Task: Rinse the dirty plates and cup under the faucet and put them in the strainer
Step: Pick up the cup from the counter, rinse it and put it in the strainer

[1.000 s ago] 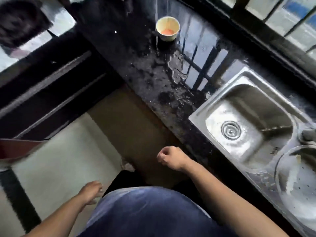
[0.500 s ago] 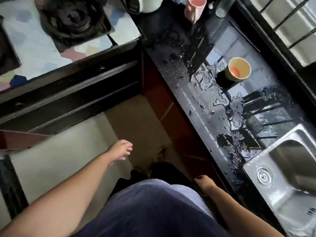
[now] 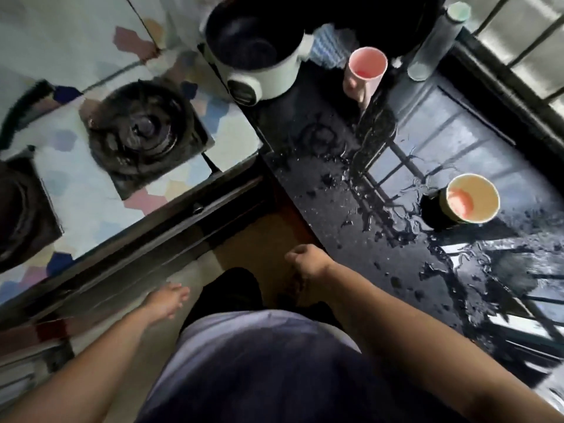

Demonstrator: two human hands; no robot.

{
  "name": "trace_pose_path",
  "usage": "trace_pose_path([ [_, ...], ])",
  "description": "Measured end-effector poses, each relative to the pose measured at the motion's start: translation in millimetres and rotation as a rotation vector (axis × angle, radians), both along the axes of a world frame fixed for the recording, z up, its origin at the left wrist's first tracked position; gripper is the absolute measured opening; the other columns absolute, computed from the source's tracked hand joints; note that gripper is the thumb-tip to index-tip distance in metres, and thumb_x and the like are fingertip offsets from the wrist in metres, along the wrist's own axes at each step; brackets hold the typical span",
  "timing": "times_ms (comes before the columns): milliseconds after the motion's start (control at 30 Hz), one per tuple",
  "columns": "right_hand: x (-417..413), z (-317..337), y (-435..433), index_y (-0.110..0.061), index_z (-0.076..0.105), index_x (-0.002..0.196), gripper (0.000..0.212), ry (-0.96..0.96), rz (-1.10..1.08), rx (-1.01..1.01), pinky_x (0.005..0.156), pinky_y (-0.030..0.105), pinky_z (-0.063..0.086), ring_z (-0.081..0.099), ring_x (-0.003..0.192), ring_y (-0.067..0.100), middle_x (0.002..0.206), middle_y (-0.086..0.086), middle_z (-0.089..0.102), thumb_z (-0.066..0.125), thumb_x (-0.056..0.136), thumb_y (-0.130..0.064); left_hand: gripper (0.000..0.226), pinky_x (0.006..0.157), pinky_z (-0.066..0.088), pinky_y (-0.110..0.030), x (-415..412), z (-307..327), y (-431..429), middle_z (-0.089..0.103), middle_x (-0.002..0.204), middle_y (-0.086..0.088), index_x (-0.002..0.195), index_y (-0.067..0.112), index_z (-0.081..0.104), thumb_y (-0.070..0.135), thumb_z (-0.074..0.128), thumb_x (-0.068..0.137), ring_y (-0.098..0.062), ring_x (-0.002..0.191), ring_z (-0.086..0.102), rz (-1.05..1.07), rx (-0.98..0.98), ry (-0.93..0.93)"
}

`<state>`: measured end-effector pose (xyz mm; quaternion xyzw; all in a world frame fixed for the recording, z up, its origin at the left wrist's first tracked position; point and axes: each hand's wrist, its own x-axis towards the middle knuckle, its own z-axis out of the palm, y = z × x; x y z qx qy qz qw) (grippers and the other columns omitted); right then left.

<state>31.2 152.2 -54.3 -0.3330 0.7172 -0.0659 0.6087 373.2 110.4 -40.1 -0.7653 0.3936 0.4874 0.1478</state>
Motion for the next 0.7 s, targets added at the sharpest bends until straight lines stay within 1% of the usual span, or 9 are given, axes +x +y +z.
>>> trace_pose_path([
  [100,-18,17,-31,-0.021,0.076,0.106,0.032,-0.045,-0.111,-0.047,0.078,0.034,0.052,0.065,0.088,0.021,0.095,0.001,0.071,0.059,0.088,-0.040,0.021,0.058,0.032,-0.026,-17,4,-49,0.066,0.097,-0.012,0.093,0.011,0.065,0.014,0.052,0.109,-0.019,0.068,0.053,-0.057,-0.019,-0.025],
  [200,-45,27,-33,-0.021,0.073,0.091,0.021,-0.137,-0.341,-0.042,0.065,0.025,0.052,0.071,0.079,0.016,0.091,0.001,0.076,0.057,0.087,-0.033,0.022,0.060,0.039,-0.031,-80,7,-103,0.070,0.090,-0.013,0.102,0.007,0.068,0.013,0.048,0.110,-0.023,0.068,0.059,-0.234,-0.140,0.105],
  [233,-56,30,-29,-0.021,0.071,0.090,0.017,-0.180,-0.449,-0.033,0.058,0.021,0.050,0.069,0.074,0.014,0.091,0.001,0.076,0.056,0.092,-0.028,0.023,0.063,0.044,-0.034,-110,8,-119,0.072,0.090,-0.012,0.101,0.010,0.068,0.013,0.048,0.111,-0.025,0.068,0.061,-0.335,-0.224,0.168],
  [300,-82,42,-17,-0.020,0.068,0.090,0.021,-0.206,-0.658,-0.033,0.056,0.021,0.049,0.069,0.073,0.015,0.094,0.004,0.077,0.050,0.102,-0.022,0.019,0.074,0.054,-0.042,-174,12,-146,0.074,0.091,-0.007,0.105,0.015,0.070,0.015,0.051,0.109,-0.027,0.076,0.068,-0.653,-0.419,0.288],
  [367,-113,55,1,-0.018,0.067,0.092,0.021,-0.167,-0.915,-0.056,0.057,0.021,0.050,0.070,0.070,0.016,0.091,0.004,0.077,0.049,0.103,-0.020,0.025,0.088,0.055,-0.046,-244,11,-165,0.073,0.106,-0.006,0.117,0.014,0.071,0.024,0.051,0.105,-0.028,0.096,0.068,-0.989,-0.614,0.458],
  [467,-161,74,25,-0.010,0.063,0.106,0.015,-0.051,-1.399,-0.103,0.054,0.024,0.052,0.069,0.060,0.017,0.086,0.008,0.075,0.052,0.100,-0.018,0.060,0.108,0.049,-0.053,-338,5,-183,0.061,0.140,-0.012,0.142,0.012,0.060,0.048,0.044,0.096,-0.035,0.128,0.056,-1.403,-0.808,0.546],
  [567,-203,82,40,-0.012,0.052,0.125,0.028,0.009,-1.760,-0.123,0.055,0.032,0.059,0.073,0.073,0.027,0.104,0.016,0.072,0.051,0.103,-0.029,0.082,0.127,0.026,-0.058,-404,-13,-189,0.028,0.172,-0.019,0.161,0.015,0.039,0.062,0.042,0.094,-0.037,0.159,0.026,-1.749,-0.777,0.519],
  [633,-222,77,35,-0.019,0.047,0.128,0.033,-0.031,-1.867,-0.098,0.057,0.036,0.061,0.076,0.082,0.029,0.111,0.018,0.069,0.051,0.102,-0.039,0.089,0.130,0.013,-0.060,-423,-32,-193,0.006,0.177,-0.018,0.167,0.018,0.026,0.068,0.036,0.094,-0.034,0.164,0.007,-1.939,-0.771,0.476],
  [700,-232,66,21,-0.021,0.045,0.126,0.037,-0.061,-1.919,-0.066,0.056,0.037,0.061,0.079,0.079,0.029,0.109,0.019,0.070,0.054,0.099,-0.045,0.092,0.128,0.012,-0.064,-429,-47,-198,0.003,0.177,-0.019,0.167,0.016,0.025,0.069,0.039,0.092,-0.036,0.164,0.007,-2.008,-0.773,0.455],
])
